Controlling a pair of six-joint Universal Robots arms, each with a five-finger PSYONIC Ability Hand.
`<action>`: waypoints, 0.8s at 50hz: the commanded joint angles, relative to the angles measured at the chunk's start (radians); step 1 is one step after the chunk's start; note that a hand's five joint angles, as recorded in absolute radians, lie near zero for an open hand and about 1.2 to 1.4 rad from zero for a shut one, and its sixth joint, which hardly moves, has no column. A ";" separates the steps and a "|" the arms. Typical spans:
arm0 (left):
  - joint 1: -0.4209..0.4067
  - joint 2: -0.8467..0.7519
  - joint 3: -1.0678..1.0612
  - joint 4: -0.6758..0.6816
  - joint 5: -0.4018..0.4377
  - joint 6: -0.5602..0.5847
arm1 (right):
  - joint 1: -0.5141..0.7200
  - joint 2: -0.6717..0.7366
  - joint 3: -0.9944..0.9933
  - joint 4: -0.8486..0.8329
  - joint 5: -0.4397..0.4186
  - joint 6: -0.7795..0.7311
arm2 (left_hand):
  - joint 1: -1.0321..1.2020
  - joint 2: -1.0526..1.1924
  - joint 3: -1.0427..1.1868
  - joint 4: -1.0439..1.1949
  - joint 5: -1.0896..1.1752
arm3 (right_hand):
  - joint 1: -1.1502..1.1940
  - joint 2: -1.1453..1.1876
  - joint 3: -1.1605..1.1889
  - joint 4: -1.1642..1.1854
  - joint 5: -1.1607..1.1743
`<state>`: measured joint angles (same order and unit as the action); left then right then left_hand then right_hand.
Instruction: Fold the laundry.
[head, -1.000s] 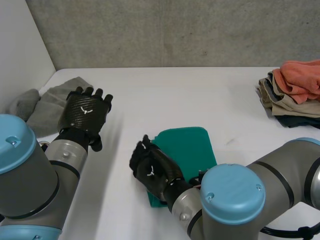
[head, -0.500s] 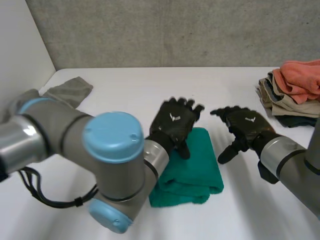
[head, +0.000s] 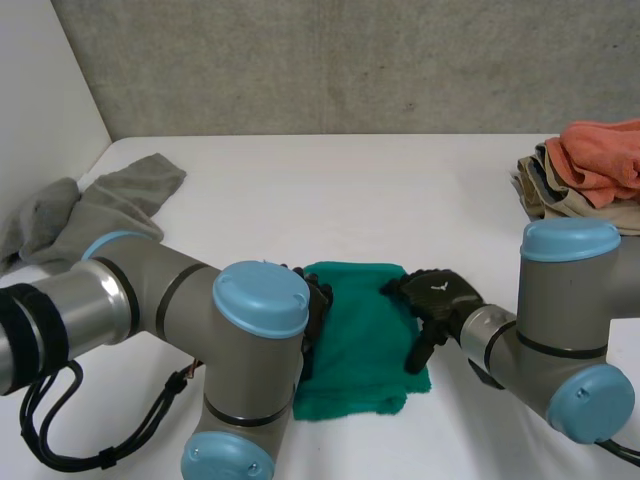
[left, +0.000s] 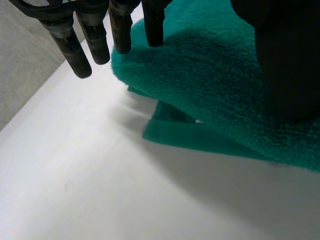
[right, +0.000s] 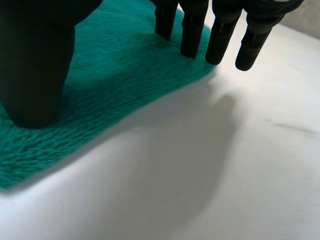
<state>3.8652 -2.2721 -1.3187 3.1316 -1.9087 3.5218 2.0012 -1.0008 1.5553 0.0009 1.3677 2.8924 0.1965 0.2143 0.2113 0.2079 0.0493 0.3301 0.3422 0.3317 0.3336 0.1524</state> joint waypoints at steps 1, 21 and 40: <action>-0.001 0.126 0.001 0.002 -0.006 0.003 | 0.004 -0.067 -0.014 -0.016 0.109 -0.059 | 0.029 0.011 0.014 0.017 0.001 | 0.072 0.060 0.070 0.068 0.075; 0.102 0.368 -0.114 0.034 0.296 -0.107 | 0.215 -0.335 0.420 -0.349 0.094 -0.062 | 0.005 -0.013 -0.010 -0.006 -0.022 | -0.004 -0.016 -0.006 -0.008 -0.001; 0.106 0.353 -0.145 0.073 0.319 -0.164 | 0.251 -0.116 0.413 -0.591 0.148 -0.123 | 0.005 -0.013 -0.010 -0.006 -0.022 | 0.028 0.016 0.026 0.024 0.031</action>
<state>3.9711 -1.9176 -1.4536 3.1774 -1.5870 3.3546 2.2536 -1.1540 1.9906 -0.5497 1.5065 2.8125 0.1928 0.2127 0.2110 0.2066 0.0482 0.3368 0.3395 0.3292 0.3297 0.1258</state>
